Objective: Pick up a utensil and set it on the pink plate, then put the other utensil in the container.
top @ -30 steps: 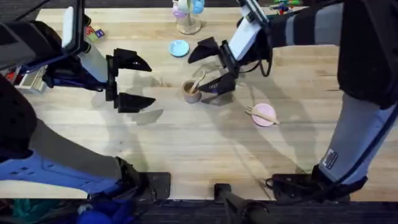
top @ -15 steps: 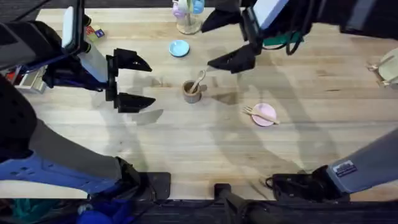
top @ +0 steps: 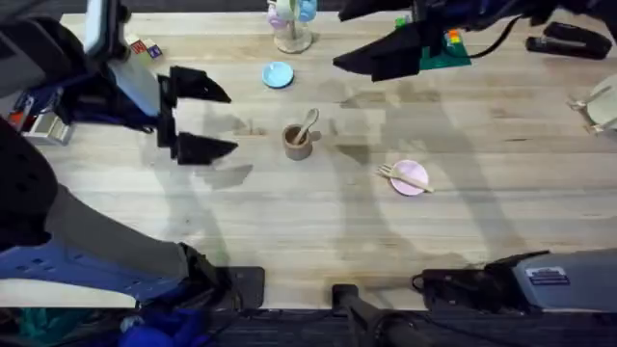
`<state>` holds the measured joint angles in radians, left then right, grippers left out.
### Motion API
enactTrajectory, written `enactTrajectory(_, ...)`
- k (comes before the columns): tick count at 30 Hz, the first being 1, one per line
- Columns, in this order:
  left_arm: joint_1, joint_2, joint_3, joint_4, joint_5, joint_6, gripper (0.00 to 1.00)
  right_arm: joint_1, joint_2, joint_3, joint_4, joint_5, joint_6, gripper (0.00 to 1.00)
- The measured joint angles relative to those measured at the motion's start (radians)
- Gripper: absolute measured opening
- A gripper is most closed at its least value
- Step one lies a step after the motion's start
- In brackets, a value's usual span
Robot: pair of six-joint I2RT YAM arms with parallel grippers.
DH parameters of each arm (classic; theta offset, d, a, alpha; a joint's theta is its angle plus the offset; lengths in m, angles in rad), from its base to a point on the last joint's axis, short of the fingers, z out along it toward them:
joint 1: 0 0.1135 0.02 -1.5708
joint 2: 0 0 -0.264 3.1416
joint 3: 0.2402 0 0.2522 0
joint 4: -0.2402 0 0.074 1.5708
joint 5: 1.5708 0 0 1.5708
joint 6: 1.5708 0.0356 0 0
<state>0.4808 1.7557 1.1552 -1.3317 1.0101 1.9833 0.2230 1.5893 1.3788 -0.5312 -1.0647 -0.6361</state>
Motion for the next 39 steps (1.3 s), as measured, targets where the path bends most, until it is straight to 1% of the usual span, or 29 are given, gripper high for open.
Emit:
enactTrajectory(2, 0.000, 0.000, 0.058, 0.000, -0.017, -0.074, 0.993, 0.000, -0.022, 0.000, 0.000, 0.023, 0.022, 0.996)
enactTrajectory(4, 0.000, 0.000, 0.126, 0.000, -0.038, -0.175, 0.994, 0.000, -0.037, 0.000, 0.000, 0.045, 0.053, 0.996)
enactTrajectory(9, -0.008, 0.000, 0.336, -0.032, -0.127, -0.456, 0.995, 0.000, -0.059, 0.000, -0.001, 0.107, 0.122, 0.996)
enactTrajectory(14, -0.044, 0.000, 0.548, -0.076, -0.229, -0.719, 0.995, -0.003, -0.081, 0.000, -0.001, 0.203, 0.199, 0.996)
enactTrajectory(15, -0.056, 0.000, 0.601, -0.084, -0.265, -0.787, 0.995, -0.005, -0.086, 0.000, -0.002, 0.222, 0.215, 0.996)
enactTrajectory(17, -0.078, 0.000, 0.687, -0.093, -0.322, -0.894, 0.994, -0.018, -0.099, 0.001, -0.001, 0.268, 0.252, 0.996)
enactTrajectory(18, -0.123, 0.000, 0.809, -0.112, -0.412, -1.056, 0.995, -0.051, -0.122, 0.002, -0.002, 0.339, 0.314, 0.996)
enactTrajectory(22, -0.196, 0.000, 0.943, -0.139, -0.527, -1.251, 0.995, -0.107, -0.161, 0.005, -0.020, 0.466, 0.424, 0.996)
enactTrajectory(28, -0.303, 0.000, 1.080, -0.208, -0.681, -1.512, 0.995, -0.200, -0.209, 0.007, -0.086, 0.658, 0.584, 0.995)
enactTrajectory(32, -0.361, 0.000, 1.121, -0.269, -0.768, -1.675, 0.996, -0.243, -0.236, 0.007, -0.167, 0.790, 0.660, 0.995)
enactTrajectory(34, -0.386, 0.000, 1.127, -0.312, -0.798, -1.751, 0.995, -0.253, -0.244, 0.007, -0.195, 0.859, 0.692, 0.995)
enactTrajectory(36, -0.411, 0.000, 1.127, -0.358, -0.818, -1.811, 0.995, -0.254, -0.244, 0.008, -0.199, 0.912, 0.714, 0.995)
enactTrajectory(39, -0.447, 0.000, 1.128, -0.358, -0.831, -1.870, 0.995, -0.254, -0.244, 0.008, -0.213, 0.954, 0.731, 0.996)
